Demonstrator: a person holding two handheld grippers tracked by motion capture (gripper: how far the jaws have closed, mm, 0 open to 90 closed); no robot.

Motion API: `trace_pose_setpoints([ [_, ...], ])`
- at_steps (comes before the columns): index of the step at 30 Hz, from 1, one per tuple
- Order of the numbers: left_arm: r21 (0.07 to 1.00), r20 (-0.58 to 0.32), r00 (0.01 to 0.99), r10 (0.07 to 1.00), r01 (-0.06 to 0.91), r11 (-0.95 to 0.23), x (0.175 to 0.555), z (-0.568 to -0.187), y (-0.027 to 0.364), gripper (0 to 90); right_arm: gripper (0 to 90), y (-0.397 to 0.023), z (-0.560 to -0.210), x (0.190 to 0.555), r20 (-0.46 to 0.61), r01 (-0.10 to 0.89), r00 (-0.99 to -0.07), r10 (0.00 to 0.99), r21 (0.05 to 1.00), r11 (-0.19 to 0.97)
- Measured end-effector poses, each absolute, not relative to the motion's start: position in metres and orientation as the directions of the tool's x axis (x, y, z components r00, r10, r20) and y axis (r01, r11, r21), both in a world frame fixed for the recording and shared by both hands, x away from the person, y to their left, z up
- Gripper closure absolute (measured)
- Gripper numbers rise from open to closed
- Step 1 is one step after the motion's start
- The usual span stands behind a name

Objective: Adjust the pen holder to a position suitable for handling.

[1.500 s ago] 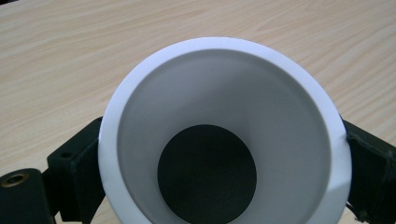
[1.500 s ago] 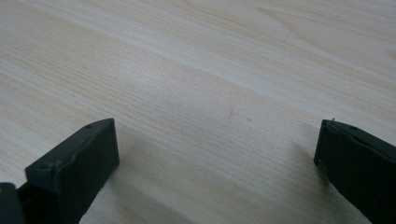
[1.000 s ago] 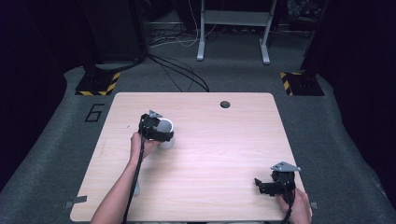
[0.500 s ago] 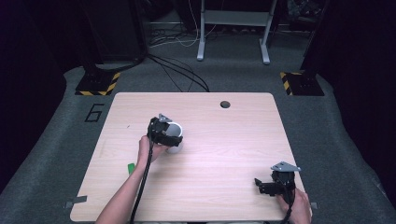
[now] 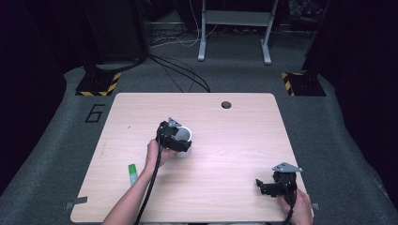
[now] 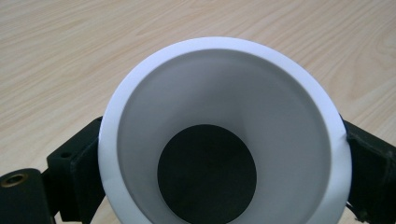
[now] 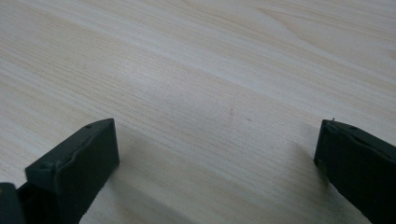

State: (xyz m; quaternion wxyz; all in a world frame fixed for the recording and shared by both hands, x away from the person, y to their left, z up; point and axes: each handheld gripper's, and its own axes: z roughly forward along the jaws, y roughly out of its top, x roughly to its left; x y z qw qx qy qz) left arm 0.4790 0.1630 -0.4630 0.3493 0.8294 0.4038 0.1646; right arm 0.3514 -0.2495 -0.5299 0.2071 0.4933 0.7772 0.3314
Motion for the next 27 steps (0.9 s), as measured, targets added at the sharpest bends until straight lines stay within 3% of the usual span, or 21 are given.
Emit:
trace_pose_setpoints([
  [27, 0.728, -0.006, 0.684, 0.729, 0.503, -0.466, 0.458, -0.465, 0.117, 6.4, 0.0, -0.25, -0.53, 0.351, 0.003, 0.629, -0.429, 0.903, 0.719, 0.296],
])
